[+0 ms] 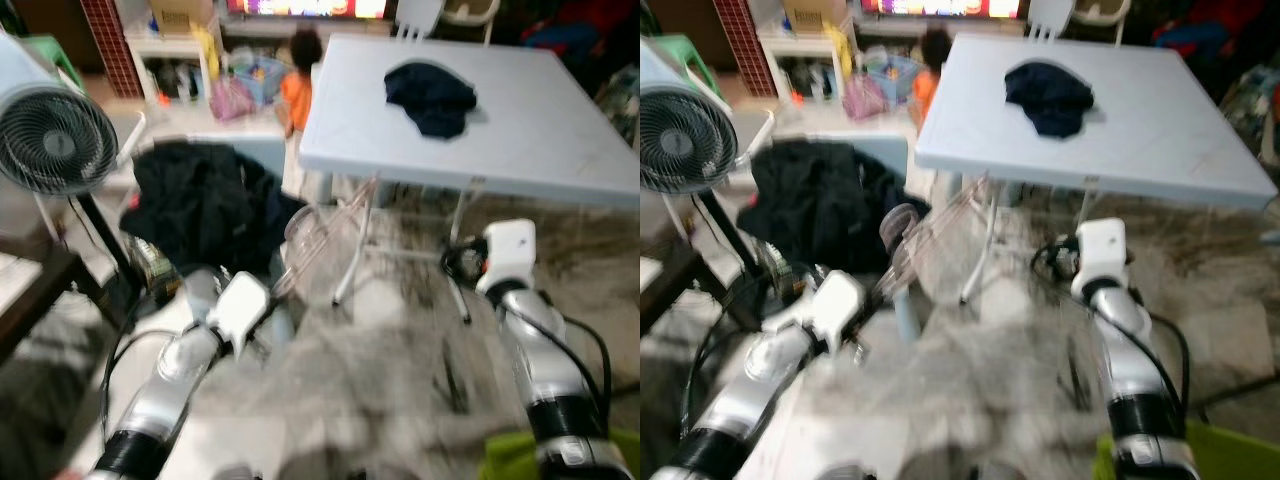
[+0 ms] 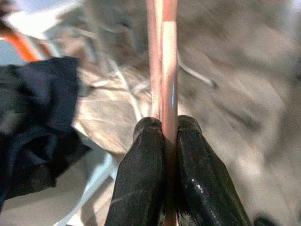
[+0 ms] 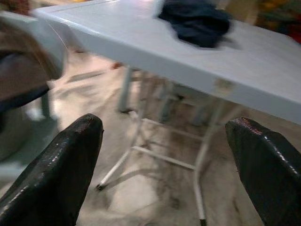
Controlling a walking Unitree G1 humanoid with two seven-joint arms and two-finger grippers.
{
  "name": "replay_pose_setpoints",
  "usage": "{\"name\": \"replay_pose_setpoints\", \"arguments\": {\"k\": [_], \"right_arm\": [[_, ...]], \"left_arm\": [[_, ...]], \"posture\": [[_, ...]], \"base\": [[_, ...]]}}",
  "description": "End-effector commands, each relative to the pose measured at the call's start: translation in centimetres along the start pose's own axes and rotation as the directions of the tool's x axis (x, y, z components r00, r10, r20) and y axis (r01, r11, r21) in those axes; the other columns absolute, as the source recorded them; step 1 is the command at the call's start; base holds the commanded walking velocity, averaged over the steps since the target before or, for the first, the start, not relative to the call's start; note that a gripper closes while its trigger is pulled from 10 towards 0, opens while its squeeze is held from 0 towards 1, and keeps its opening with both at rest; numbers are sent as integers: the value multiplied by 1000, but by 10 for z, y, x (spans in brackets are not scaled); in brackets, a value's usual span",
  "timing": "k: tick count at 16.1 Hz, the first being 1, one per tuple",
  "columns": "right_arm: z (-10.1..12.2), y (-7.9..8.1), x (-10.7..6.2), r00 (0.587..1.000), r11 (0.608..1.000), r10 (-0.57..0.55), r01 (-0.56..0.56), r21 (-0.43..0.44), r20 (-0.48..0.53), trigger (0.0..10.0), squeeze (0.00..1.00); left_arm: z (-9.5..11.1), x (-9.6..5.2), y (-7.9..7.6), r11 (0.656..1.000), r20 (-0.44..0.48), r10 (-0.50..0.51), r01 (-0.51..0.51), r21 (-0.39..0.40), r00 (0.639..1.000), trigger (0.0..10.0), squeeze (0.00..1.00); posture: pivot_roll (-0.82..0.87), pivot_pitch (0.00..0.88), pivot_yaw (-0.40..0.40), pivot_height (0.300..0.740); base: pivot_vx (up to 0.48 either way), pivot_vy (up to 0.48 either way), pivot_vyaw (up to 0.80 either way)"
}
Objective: Hang hanger
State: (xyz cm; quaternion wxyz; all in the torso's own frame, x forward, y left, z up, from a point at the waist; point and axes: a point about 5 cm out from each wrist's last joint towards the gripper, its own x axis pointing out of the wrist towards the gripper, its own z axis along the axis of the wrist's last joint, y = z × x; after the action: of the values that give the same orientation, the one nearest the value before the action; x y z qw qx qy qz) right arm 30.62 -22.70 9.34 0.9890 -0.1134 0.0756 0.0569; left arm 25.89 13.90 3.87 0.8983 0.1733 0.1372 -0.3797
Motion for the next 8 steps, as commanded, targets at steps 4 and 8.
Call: {"name": "replay_pose_setpoints", "arguments": {"k": [4, 8], "right_arm": [[6, -5, -7, 937, 887, 339, -349, -301, -88, 10000, 0], [16, -34, -19, 778, 649, 557, -626, -432, -291, 10000, 0]], "left_arm": [[-4, 1, -2, 980, -61, -191, 194, 44, 980, 10000, 0], [-13, -4, -11, 915, -142, -387, 399, 66, 911, 10000, 0]], "posture": [[-57, 0, 6, 740], [-77, 0, 16, 740]], "base": [[0, 0, 0], [0, 0, 0]]}}
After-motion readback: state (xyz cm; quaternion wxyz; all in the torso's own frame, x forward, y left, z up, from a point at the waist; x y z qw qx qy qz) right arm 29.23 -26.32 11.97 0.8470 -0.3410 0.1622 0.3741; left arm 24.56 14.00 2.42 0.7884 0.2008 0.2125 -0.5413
